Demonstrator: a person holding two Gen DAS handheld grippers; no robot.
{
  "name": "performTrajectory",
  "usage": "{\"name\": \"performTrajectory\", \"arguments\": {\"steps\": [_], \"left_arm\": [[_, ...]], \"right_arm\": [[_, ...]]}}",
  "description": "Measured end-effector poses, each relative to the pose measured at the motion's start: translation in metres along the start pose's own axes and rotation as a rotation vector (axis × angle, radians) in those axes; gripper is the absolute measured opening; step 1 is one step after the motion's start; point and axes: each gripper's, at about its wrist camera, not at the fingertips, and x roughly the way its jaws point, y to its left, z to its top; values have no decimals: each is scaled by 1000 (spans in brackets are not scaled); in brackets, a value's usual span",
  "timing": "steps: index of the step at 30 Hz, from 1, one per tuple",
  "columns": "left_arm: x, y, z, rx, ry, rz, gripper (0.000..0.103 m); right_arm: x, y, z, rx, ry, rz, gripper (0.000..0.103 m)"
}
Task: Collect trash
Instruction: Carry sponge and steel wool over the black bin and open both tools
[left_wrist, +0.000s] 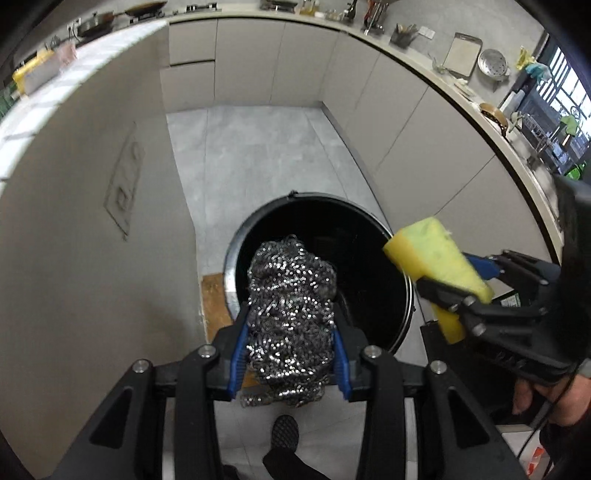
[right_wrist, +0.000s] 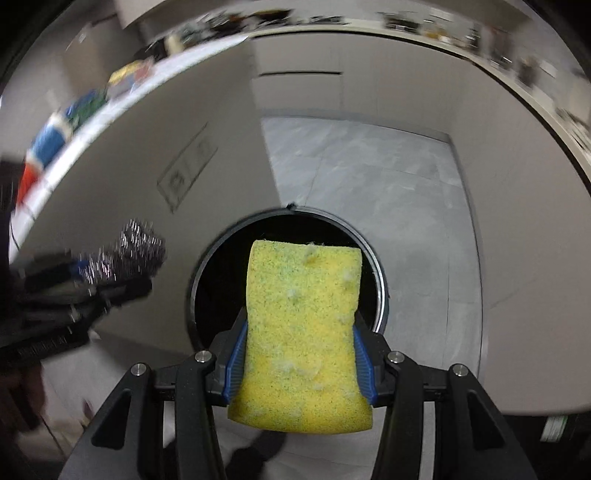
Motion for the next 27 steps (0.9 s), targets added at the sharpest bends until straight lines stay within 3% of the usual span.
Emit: {"name": "performTrajectory", "arguments": {"steps": [3, 4, 5, 6, 7, 8, 11, 13, 17, 21, 27], "left_arm": [[15, -1, 3, -12, 25, -30, 41], [23, -1, 4, -18, 38, -82, 42], [30, 0, 5, -27, 55, -120, 50], [39, 2, 6, -48, 73, -142, 66], [47, 11, 5, -95, 88, -108, 73], [49, 18, 5, -126, 88, -104, 76], [40, 30, 4, -159, 49, -50, 77], [34, 29, 4, -138, 26, 13, 77], [26, 22, 1, -136, 4, 70, 77], [22, 8, -2, -119, 0, 79, 78], [9, -6, 7, -81, -32, 91, 83]], "right_arm": [[23, 0, -1, -102, 25, 23, 52], [30, 0, -1, -132, 36, 41, 55], [38, -1, -1, -173, 55, 67, 59], [47, 1, -3, -237, 62, 70, 66], [53, 0, -6, -295, 53, 27, 90], [60, -3, -8, -333, 65, -11, 103], [52, -23, -8, -285, 42, 12, 103], [46, -36, -6, -227, 33, -1, 103], [46, -56, -6, -56, 31, -46, 103], [42, -61, -3, 68, 29, -64, 103], [28, -55, -1, 121, -3, -90, 103]]}}
